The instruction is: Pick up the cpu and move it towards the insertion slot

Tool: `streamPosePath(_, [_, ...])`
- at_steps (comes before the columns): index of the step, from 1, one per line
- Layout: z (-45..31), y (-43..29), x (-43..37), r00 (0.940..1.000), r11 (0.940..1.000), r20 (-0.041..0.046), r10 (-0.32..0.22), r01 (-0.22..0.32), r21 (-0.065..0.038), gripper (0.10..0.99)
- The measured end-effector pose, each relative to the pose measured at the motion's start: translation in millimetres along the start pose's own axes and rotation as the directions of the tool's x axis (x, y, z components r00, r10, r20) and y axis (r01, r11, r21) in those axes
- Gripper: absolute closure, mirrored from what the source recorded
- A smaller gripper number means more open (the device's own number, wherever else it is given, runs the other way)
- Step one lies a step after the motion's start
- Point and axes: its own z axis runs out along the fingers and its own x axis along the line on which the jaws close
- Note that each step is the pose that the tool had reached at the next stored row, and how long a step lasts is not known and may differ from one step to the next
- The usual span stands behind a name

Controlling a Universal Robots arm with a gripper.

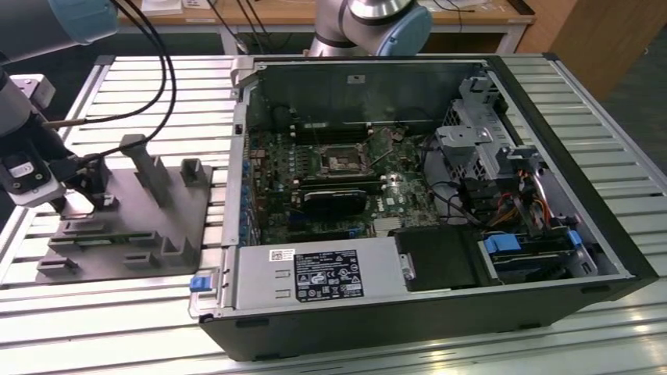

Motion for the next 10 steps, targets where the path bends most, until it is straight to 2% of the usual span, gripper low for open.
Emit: streamPosePath(10, [-9.8, 0.5, 0.0, 1.0000, 1.0000, 0.0001, 0.000, 0.000, 0.000, 0.541])
